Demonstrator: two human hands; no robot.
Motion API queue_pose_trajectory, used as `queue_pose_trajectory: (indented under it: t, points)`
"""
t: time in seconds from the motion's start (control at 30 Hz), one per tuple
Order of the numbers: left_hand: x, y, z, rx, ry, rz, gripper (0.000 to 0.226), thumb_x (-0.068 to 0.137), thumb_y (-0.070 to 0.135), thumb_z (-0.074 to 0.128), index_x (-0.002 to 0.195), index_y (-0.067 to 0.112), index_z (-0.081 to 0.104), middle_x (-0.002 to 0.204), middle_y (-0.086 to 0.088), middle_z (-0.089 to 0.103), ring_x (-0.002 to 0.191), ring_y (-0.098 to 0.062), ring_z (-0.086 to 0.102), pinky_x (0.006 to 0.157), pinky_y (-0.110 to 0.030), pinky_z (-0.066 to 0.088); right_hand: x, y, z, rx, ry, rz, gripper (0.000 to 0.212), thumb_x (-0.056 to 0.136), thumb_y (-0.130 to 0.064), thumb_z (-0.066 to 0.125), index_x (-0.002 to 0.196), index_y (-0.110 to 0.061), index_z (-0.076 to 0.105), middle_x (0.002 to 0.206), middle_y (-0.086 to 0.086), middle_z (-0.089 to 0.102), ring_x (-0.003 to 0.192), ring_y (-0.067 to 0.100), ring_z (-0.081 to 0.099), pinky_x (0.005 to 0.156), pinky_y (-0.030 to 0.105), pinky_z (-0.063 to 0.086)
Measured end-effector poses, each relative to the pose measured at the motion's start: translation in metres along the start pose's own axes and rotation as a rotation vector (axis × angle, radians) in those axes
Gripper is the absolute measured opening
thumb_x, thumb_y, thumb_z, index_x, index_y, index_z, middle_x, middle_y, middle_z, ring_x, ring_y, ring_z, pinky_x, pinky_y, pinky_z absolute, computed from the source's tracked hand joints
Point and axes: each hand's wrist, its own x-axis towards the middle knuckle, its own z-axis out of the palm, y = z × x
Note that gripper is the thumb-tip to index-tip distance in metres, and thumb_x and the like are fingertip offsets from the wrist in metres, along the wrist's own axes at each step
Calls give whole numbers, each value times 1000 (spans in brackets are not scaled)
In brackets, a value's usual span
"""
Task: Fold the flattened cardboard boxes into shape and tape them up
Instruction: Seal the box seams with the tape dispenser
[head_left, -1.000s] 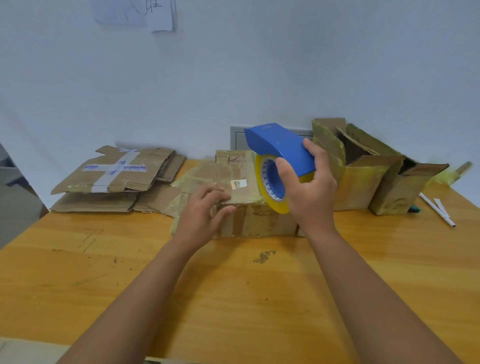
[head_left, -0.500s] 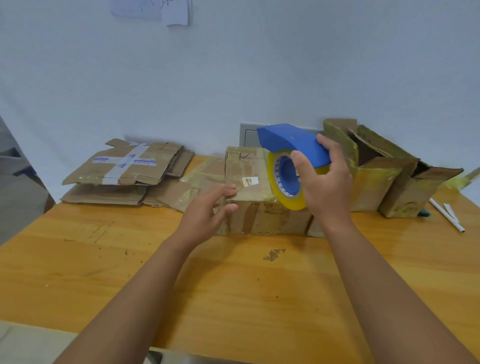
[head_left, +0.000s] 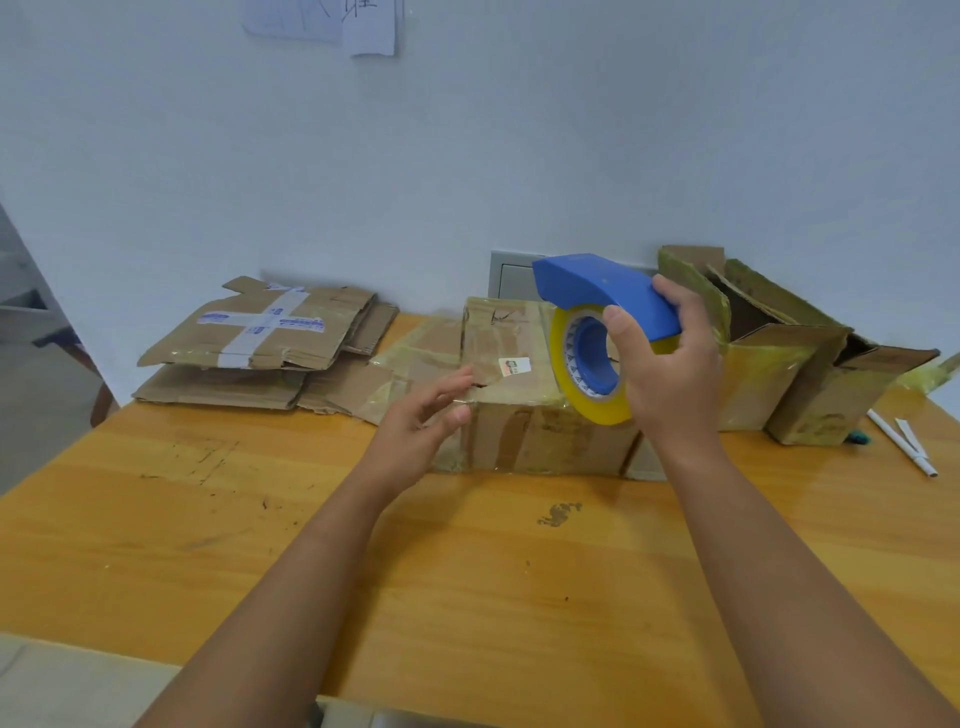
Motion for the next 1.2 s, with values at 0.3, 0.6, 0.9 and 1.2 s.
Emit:
queue_pose_trajectory:
  t: [0.3,0.6,0.9,1.2]
  points:
    - [-12,0,20,10,270,-144,14,98,22,61,87,18,67,83,17,69,90,-10,68,92,-48,56,2,1,1,-4,-2,5,51,89,-48,67,132,-25,56,105,-33,49,91,-23,51,68,1,41]
    - [-10,8,46,65,515,-184,8,98,27,61,102,21,59,98,9,64,97,-10,65,87,-30,56,3,2,0,10,-2,16,51,89,-47,68,132,-23,56,106,-33,49,92,-22,51,68,1,41]
    - [-40,2,73,514,307,-63,58,100,15,49,155,14,30,156,5,36,144,-7,28,111,-15,20,4,2,1,7,-9,31,52,88,-49,67,133,-25,56,105,-33,49,92,-23,50,71,1,42]
    - [-36,7,61,481,302,-51,79,92,18,54,156,35,10,129,19,40,112,5,44,78,-5,34,6,-1,2,12,-20,51,53,87,-50,68,132,-26,56,106,-32,50,91,-23,50,71,2,43]
